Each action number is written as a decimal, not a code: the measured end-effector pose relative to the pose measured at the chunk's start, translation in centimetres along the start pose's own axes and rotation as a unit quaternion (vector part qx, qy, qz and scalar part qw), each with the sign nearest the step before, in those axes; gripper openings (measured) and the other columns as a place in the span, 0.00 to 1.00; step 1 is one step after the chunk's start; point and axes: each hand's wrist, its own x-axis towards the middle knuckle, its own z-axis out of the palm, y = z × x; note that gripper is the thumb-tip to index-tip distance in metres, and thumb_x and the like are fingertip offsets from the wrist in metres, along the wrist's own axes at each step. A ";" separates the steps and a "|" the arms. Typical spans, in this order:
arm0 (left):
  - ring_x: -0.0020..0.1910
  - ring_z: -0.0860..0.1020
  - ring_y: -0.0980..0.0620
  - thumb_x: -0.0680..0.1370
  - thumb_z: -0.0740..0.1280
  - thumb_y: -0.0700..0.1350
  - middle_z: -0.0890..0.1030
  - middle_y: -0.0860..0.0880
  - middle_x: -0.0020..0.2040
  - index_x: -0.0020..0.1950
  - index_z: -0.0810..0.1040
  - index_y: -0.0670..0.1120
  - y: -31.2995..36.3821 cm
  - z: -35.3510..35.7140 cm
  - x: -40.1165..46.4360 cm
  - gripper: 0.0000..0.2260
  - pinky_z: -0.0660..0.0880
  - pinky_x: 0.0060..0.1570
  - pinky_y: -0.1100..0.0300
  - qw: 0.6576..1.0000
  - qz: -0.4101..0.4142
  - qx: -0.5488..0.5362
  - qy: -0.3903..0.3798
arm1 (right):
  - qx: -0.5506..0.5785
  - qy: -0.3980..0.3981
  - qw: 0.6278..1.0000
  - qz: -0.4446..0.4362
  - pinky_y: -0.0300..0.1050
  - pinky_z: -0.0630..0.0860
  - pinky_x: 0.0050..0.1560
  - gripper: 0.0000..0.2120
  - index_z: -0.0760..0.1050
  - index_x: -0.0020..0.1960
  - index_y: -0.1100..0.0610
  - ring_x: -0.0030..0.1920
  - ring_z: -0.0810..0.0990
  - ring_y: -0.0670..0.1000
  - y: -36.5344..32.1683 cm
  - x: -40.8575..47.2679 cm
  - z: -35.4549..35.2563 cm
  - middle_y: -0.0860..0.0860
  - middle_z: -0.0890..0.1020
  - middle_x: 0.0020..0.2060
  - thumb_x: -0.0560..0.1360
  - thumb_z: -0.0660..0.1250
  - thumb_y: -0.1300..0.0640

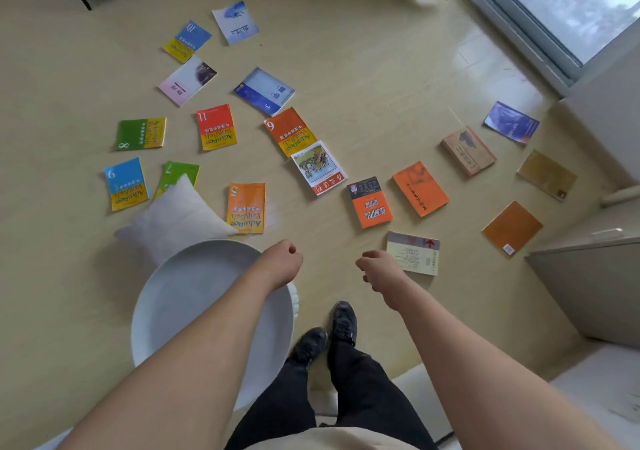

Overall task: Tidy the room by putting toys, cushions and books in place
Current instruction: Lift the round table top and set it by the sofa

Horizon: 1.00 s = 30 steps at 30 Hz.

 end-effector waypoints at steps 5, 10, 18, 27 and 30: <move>0.57 0.76 0.44 0.79 0.58 0.46 0.77 0.45 0.56 0.59 0.74 0.43 -1.4 1.5 -0.6 0.12 0.73 0.53 0.54 0.999 0.004 0.039 -0.020 | 0.028 -0.008 0.999 0.024 0.41 0.68 0.37 0.20 0.69 0.69 0.60 0.51 0.74 0.54 2.8 -1.1 1.8 0.56 0.76 0.58 0.78 0.62 0.59; 0.56 0.76 0.46 0.79 0.57 0.48 0.76 0.48 0.59 0.63 0.73 0.47 -1.7 2.3 -1.7 0.14 0.73 0.53 0.55 0.995 0.061 0.062 -0.050 | 0.038 0.008 0.997 0.067 0.39 0.62 0.31 0.10 0.73 0.57 0.62 0.37 0.69 0.50 5.9 -2.7 3.6 0.53 0.71 0.42 0.77 0.60 0.61; 0.56 0.77 0.45 0.79 0.58 0.48 0.78 0.46 0.59 0.63 0.73 0.46 -11.0 -0.2 -4.0 0.14 0.74 0.53 0.54 0.989 0.119 0.072 -0.058 | 0.086 0.053 0.994 0.039 0.46 0.73 0.45 0.19 0.72 0.65 0.57 0.48 0.73 0.54 7.1 -7.1 13.6 0.53 0.75 0.50 0.74 0.63 0.56; 0.46 0.75 0.44 0.77 0.58 0.44 0.79 0.43 0.50 0.46 0.73 0.44 -26.0 -5.0 -7.9 0.06 0.66 0.39 0.57 0.978 0.073 0.175 -0.085 | 0.203 -0.003 0.972 0.116 0.44 0.67 0.39 0.10 0.70 0.58 0.56 0.41 0.70 0.52 11.8 -15.5 29.5 0.53 0.73 0.45 0.79 0.59 0.55; 0.41 0.73 0.46 0.77 0.58 0.45 0.78 0.44 0.44 0.41 0.69 0.46 -25.3 -4.3 -8.3 0.06 0.65 0.37 0.57 0.969 0.095 0.205 -0.095 | 0.249 0.007 0.959 0.134 0.45 0.68 0.44 0.11 0.68 0.61 0.57 0.42 0.70 0.52 13.2 -15.9 30.6 0.53 0.72 0.46 0.80 0.58 0.57</move>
